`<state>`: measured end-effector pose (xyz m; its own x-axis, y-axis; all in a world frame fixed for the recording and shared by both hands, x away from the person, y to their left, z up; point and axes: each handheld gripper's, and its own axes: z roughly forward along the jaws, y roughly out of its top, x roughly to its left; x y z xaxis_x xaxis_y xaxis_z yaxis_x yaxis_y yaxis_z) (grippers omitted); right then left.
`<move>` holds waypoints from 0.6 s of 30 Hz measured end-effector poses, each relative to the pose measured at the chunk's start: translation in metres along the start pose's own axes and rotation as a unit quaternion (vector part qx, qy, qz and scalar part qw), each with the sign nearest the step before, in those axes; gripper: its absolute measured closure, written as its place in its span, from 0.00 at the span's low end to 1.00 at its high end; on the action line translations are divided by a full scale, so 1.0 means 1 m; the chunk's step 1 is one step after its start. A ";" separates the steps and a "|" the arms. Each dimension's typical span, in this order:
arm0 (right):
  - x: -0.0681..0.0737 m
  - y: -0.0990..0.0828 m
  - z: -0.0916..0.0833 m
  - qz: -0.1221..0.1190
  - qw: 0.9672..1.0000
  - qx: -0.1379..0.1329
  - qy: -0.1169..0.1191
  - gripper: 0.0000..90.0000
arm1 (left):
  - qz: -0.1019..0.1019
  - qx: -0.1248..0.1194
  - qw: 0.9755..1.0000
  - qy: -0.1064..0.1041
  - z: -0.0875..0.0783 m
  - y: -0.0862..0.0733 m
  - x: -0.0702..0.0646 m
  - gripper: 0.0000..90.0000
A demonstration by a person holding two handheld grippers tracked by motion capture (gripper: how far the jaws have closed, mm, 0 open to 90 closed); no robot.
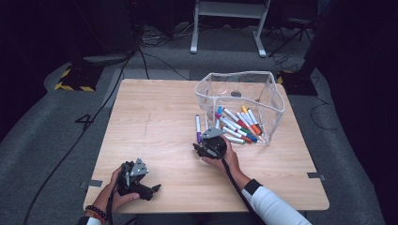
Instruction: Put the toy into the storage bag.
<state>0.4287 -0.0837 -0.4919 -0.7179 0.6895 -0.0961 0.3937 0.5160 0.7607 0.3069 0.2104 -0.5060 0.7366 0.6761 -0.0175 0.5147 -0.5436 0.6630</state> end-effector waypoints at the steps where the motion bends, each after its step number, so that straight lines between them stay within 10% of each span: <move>1: -0.005 0.001 0.002 0.008 1.000 0.001 0.003 0.44 | 0.000 0.000 1.000 0.000 0.000 0.000 0.000 0.01; 18: -0.009 0.020 0.039 0.065 0.997 0.016 -0.040 0.52 | 0.000 0.000 1.000 0.000 0.000 0.000 0.000 0.01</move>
<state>0.4659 -0.0598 -0.5011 -0.6124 0.7889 -0.0506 0.4987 0.4352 0.7496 0.3070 0.2104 -0.5060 0.7368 0.6759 -0.0177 0.5147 -0.5436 0.6630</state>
